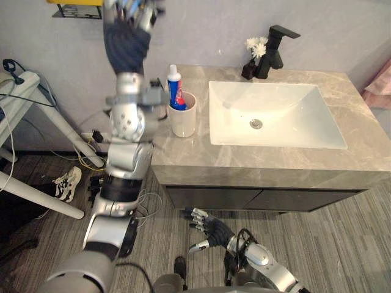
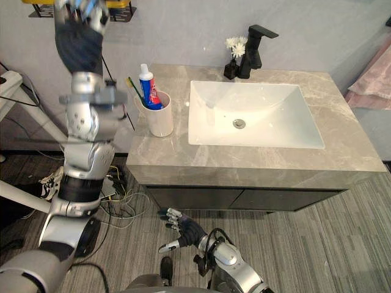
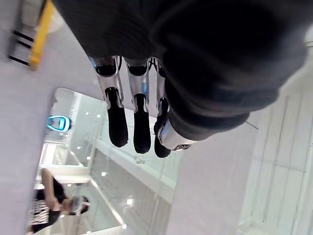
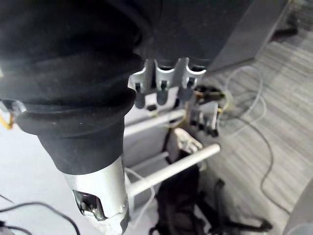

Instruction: Organize washtable

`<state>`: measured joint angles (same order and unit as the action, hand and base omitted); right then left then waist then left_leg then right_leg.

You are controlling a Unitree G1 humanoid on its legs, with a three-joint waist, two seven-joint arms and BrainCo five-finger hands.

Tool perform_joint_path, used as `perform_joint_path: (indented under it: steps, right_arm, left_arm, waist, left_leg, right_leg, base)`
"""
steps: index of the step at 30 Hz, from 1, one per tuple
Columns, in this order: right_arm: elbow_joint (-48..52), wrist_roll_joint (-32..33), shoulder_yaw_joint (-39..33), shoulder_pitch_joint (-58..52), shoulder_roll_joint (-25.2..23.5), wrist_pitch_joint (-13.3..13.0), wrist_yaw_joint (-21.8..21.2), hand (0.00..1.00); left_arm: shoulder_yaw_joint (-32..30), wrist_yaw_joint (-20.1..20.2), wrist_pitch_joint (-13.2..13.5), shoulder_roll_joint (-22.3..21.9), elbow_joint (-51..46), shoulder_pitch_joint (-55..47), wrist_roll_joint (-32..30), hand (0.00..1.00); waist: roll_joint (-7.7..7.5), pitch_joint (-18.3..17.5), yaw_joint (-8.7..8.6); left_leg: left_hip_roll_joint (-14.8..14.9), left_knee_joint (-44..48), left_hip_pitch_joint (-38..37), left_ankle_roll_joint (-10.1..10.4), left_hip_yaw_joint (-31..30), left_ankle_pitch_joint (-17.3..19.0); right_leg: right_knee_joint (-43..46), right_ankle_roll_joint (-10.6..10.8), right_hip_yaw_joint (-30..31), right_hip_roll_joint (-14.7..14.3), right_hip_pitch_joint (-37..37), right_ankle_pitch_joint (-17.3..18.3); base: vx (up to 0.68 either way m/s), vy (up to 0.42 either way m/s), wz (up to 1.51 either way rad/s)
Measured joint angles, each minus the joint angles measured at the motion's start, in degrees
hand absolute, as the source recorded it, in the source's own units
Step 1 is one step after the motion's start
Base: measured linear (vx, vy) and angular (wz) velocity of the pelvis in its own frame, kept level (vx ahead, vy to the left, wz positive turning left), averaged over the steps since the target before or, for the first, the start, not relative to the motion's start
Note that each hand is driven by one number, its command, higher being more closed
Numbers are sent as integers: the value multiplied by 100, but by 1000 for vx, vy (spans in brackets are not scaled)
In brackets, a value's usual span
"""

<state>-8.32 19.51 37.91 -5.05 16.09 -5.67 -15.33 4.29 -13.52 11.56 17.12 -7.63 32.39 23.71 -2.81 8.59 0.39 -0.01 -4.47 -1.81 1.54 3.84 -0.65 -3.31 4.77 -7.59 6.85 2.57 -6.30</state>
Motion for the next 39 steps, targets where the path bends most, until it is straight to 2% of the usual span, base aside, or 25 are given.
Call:
perform_joint_path:
  steps: [1, 5, 8, 15, 24, 31, 39]
  right_arm:
    - [-3, -1, -143, -41, 25, 3, -6, 0]
    - [-32, -5, -707, -161, 1, 81, -2, 0]
    - [-48, -12, -876, -239, 9, 185, -5, 0]
    - [-55, -115, -755, -410, -28, 224, -163, 0]
    - [-55, -116, -758, -421, -4, 224, -186, 0]
    - [-53, -117, -757, -419, -48, 223, -183, 0]
    - [-52, -116, -747, -413, -102, 221, -182, 0]
  left_arm:
    - [52, 150, -70, -39, -189, -667, 58, 100]
    - [341, 675, -525, -81, -431, -2559, 75, 100]
    - [619, 1005, -872, -117, -432, -3213, 105, 100]
    - [776, 1357, -1044, -123, -435, -3345, 85, 100]
    - [987, 1339, -1114, -214, -303, -3136, -61, 100]
    - [1131, 1210, -1110, -215, -223, -2570, -314, 100]
    - [1124, 1077, -1107, -122, -61, -2140, -417, 100]
  waist:
    - [52, -35, 17]
    - [-30, -105, 52]
    - [-84, -141, 58]
    - [-116, -220, 41]
    - [-125, -222, 25]
    - [-225, -260, 19]
    - [-272, -246, 13]
  left_leg:
    - [16, -144, -61, 21, -49, -150]
    - [51, -142, -48, 9, -57, -164]
    - [-4, -142, -31, -5, -65, -171]
    - [-5, -143, 16, -41, -57, -96]
    - [11, -143, 29, -41, 58, -98]
    - [-1, -141, 63, -42, 75, -98]
    - [1, -140, 82, -45, 75, -94]
  right_leg:
    - [87, -12, -3, -39, 48, 84]
    - [133, -12, -34, -72, 78, 126]
    - [135, -17, -48, -55, 78, 113]
    - [189, 17, 33, -13, 150, 84]
    - [200, 26, 159, -4, 234, 91]
    - [199, 31, 171, 10, 277, 81]
    - [191, 29, 174, 7, 292, 77]
  base:
    - [23, -48, -1]
    - [41, -34, 1]
    - [46, 3, 5]
    - [4, 6, 0]
    - [-4, 5, -7]
    - [0, 0, 0]
    - [0, 0, 0]
